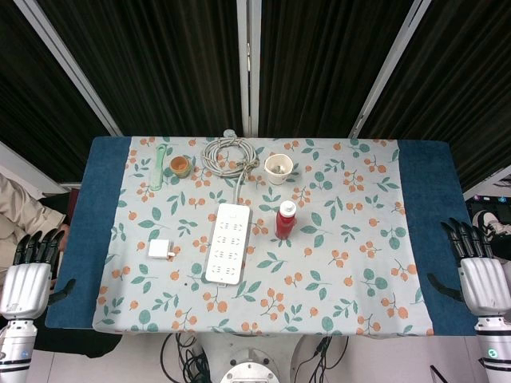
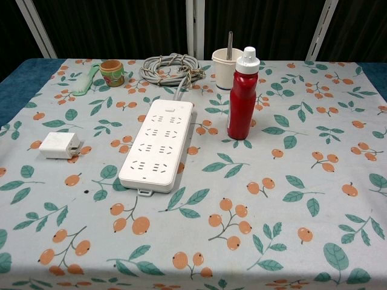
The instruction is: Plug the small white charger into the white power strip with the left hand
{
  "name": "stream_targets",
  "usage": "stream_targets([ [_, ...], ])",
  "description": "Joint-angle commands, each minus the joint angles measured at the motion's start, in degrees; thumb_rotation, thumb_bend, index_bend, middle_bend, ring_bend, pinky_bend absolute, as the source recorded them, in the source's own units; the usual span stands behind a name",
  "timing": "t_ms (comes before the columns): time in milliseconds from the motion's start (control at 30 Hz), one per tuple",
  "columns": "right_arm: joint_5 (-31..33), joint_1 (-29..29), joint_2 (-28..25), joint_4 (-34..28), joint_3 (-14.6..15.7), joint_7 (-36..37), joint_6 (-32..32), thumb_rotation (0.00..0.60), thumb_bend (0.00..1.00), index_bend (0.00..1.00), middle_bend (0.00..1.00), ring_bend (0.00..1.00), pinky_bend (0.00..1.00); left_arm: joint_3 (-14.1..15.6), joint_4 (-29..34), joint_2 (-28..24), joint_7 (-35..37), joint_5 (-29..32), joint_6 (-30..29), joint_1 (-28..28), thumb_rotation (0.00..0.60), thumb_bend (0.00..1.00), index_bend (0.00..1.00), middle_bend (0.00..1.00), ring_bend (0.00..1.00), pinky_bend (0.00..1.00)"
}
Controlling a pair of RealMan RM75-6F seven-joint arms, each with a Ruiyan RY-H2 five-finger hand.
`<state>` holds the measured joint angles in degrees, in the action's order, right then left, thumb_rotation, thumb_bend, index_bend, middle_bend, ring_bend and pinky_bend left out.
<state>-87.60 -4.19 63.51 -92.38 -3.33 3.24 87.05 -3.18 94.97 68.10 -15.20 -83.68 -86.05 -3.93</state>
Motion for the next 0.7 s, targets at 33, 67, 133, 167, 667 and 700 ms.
stream_targets([
  [33, 0.03, 0.14, 0.03, 0.09, 0.03, 0.06, 0.11, 0.600, 0.12, 0.00, 0.02, 0.00, 0.00, 0.02, 0.02, 0.02, 0.03, 0.07, 0.06, -0.03, 0.600, 0.19, 0.07, 0.03, 0.00, 0.00],
  [67, 0.03, 0.21, 0.05, 0.11, 0.03, 0.09, 0.18, 0.600, 0.13, 0.00, 0.02, 0.00, 0.00, 0.02, 0.01, 0.03, 0.03, 0.10, 0.06, -0.04, 0.600, 0.19, 0.07, 0.03, 0.00, 0.00],
  [133, -0.12, 0.37, 0.07, 0.17, 0.11, 0.19, 0.38, 0.600, 0.12, 0.00, 0.02, 0.00, 0.00, 0.06, 0.06, 0.04, 0.07, 0.04, -0.04, -0.02, 0.600, 0.19, 0.07, 0.03, 0.00, 0.00],
  [167, -0.20, 0.45, 0.05, 0.18, 0.14, 0.25, 0.48, 0.600, 0.12, 0.00, 0.02, 0.00, 0.00, 0.13, 0.09, 0.03, 0.11, -0.10, -0.11, -0.01, 0.600, 0.19, 0.07, 0.03, 0.00, 0.00],
  [667, -2.46, 0.56, -4.30, -3.28, -1.11, -2.23, 3.10, 0.600, 0.12, 0.00, 0.02, 0.00, 0.00, 0.36, 3.01, -0.10, 1.92, -7.85, 8.95, -8.53, 0.600, 0.19, 0.07, 0.03, 0.00, 0.00],
  [700, -2.49, 0.47, -4.73, -3.79, -1.22, -2.65, 3.03, 0.600, 0.12, 0.00, 0.02, 0.00, 0.00, 0.22, 2.98, 0.48, 2.31, -8.20, 11.02, -10.11, 0.600, 0.19, 0.07, 0.03, 0.00, 0.00],
])
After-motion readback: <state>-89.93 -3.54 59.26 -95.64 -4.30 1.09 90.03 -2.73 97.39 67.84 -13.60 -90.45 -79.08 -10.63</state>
